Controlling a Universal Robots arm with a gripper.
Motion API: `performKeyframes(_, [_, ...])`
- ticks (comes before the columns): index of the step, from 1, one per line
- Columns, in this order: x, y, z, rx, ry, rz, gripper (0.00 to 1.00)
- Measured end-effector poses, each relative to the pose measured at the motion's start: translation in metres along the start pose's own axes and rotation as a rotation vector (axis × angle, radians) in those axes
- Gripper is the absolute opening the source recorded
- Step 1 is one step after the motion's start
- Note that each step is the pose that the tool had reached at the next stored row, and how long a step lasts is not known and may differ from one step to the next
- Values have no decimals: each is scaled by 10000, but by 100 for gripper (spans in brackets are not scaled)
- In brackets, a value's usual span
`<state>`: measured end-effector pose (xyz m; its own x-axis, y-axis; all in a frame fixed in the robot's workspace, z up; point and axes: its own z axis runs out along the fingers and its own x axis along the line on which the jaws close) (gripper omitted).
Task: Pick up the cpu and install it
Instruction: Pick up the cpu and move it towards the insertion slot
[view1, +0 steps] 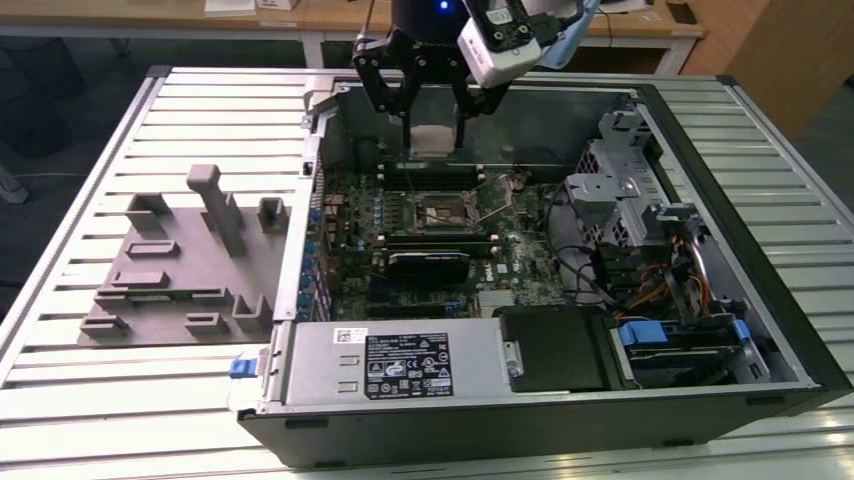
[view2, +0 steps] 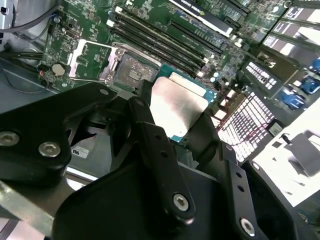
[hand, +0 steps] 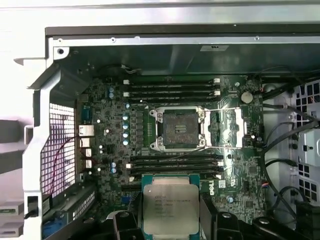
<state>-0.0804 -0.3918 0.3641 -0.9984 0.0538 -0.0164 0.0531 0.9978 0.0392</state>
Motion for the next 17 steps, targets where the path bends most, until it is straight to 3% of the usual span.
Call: performKeyframes(17, [-12,212,233,-1,-1,-2,54])
